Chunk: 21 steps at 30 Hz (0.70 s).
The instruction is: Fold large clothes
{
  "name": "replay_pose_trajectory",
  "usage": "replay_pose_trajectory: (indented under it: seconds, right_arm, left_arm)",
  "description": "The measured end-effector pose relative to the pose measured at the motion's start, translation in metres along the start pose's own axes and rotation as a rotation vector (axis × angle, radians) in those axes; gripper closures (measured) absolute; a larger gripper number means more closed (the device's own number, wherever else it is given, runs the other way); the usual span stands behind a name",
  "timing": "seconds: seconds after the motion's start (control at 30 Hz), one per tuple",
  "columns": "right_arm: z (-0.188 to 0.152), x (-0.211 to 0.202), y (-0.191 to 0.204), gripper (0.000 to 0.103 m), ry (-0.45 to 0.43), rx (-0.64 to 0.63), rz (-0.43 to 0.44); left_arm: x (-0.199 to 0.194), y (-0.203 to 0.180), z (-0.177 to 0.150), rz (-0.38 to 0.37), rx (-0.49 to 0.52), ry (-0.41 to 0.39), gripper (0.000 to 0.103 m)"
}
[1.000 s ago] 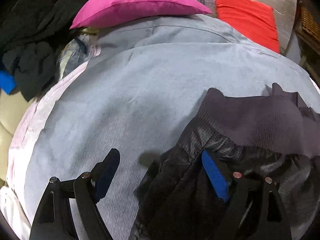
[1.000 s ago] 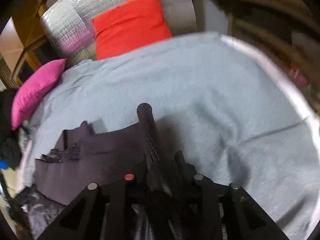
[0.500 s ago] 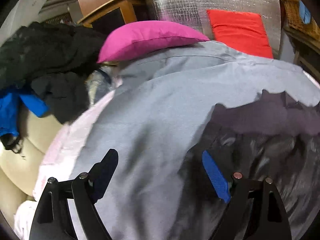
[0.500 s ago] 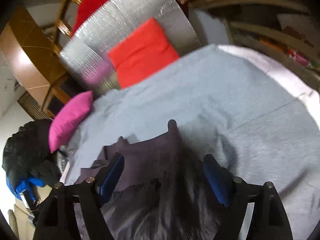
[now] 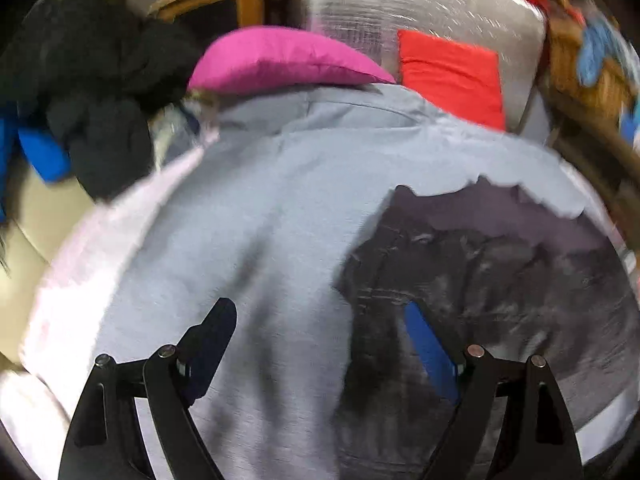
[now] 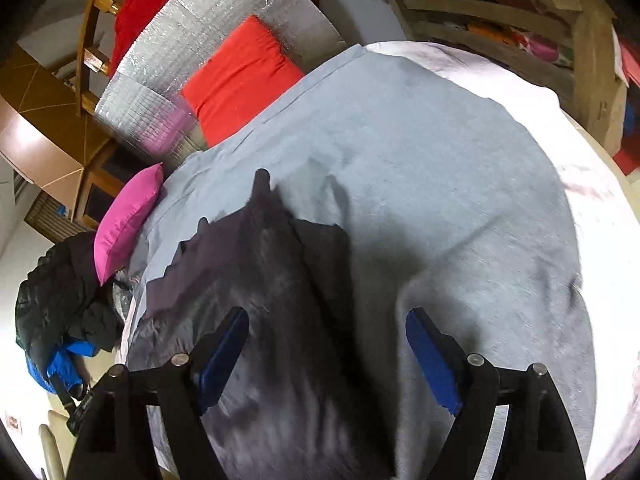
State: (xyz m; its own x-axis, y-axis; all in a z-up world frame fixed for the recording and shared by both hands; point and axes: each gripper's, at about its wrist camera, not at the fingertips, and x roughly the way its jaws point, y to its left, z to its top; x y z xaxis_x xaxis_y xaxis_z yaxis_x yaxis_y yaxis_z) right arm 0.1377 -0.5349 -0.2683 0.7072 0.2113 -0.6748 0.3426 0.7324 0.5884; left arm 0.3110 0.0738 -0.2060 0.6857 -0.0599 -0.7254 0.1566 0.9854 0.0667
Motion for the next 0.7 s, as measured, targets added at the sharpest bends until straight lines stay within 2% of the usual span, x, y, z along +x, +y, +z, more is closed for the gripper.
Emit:
replay_pose_trajectory:
  seconds: [0.07, 0.2, 0.27, 0.33, 0.43, 0.53, 0.63, 0.7]
  right_arm:
    - [-0.003, -0.001, -0.006, 0.019, 0.017, -0.006, 0.018]
    - [-0.006, 0.011, -0.014, 0.019, 0.067, -0.005, -0.017]
    - [-0.007, 0.017, -0.011, 0.019, 0.071, -0.011, -0.013]
    - [-0.011, 0.023, 0.002, 0.019, 0.076, -0.068, -0.023]
    - [-0.022, 0.036, 0.032, 0.020, 0.067, -0.223, -0.128]
    - [-0.024, 0.029, 0.047, 0.021, 0.006, -0.283, -0.183]
    - [-0.019, -0.003, 0.057, 0.021, -0.173, -0.289, -0.208]
    - [-0.019, -0.024, 0.066, 0.021, -0.275, -0.306, -0.158]
  left_arm:
    - [0.004, -0.012, -0.001, 0.049, 0.072, 0.014, 0.016]
    - [0.026, -0.029, -0.006, 0.097, 0.158, 0.083, 0.016]
    - [0.031, -0.038, -0.008, 0.143, 0.212, 0.083, 0.016]
    - [0.027, -0.044, -0.010, 0.171, 0.251, 0.061, 0.016]
    - [0.028, -0.050, -0.013, 0.197, 0.285, 0.055, 0.016]
    - [0.028, -0.052, -0.015, 0.204, 0.301, 0.050, 0.016]
    - [0.029, -0.052, -0.016, 0.206, 0.315, 0.044, 0.016]
    - [0.030, -0.052, -0.017, 0.210, 0.325, 0.043, 0.016]
